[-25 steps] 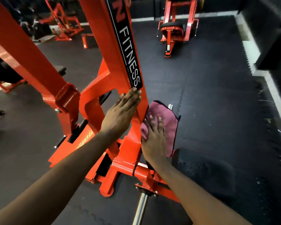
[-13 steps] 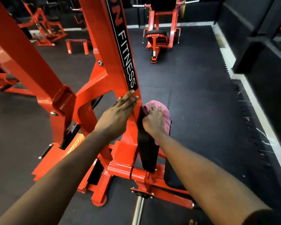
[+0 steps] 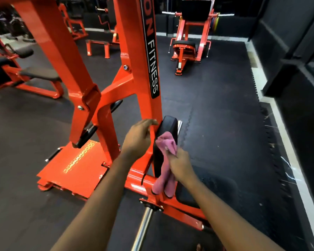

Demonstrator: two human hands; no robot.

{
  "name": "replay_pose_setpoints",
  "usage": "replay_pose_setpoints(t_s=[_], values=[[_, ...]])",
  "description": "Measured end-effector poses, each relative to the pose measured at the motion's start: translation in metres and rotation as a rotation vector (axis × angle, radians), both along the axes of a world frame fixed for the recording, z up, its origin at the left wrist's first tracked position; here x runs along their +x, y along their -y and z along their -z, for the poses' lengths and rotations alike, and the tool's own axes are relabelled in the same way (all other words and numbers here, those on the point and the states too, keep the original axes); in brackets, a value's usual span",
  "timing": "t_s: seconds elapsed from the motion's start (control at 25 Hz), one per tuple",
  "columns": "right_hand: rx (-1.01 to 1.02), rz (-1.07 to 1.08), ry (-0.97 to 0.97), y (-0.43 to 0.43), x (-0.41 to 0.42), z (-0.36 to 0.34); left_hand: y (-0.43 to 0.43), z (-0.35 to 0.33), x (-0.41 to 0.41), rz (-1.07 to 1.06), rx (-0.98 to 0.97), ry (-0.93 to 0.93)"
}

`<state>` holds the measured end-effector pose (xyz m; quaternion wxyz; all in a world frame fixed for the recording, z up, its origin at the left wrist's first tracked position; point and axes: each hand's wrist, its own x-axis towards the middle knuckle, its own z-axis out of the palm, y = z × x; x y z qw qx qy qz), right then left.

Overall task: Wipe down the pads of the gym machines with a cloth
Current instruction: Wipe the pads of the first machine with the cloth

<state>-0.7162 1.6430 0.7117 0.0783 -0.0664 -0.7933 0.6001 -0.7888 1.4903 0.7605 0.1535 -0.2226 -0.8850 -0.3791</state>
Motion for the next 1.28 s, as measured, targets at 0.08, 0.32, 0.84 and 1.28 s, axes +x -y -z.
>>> replay_pose_setpoints(t_s=[0.08,0.32,0.84,1.28], values=[[0.023,-0.008,0.051,-0.018,0.0,-0.013,-0.003,0.03,0.034,-0.167,0.214,0.015],[-0.055,-0.18,-0.017,-0.022,-0.032,-0.012,-0.039,0.081,0.097,-0.595,0.377,0.161],[-0.184,-0.479,0.226,-0.125,-0.218,0.033,-0.167,0.113,-0.023,-1.184,0.774,-0.053],[0.049,-0.465,-0.077,-0.111,-0.228,0.084,-0.185,0.143,-0.025,-1.165,0.706,-0.108]])
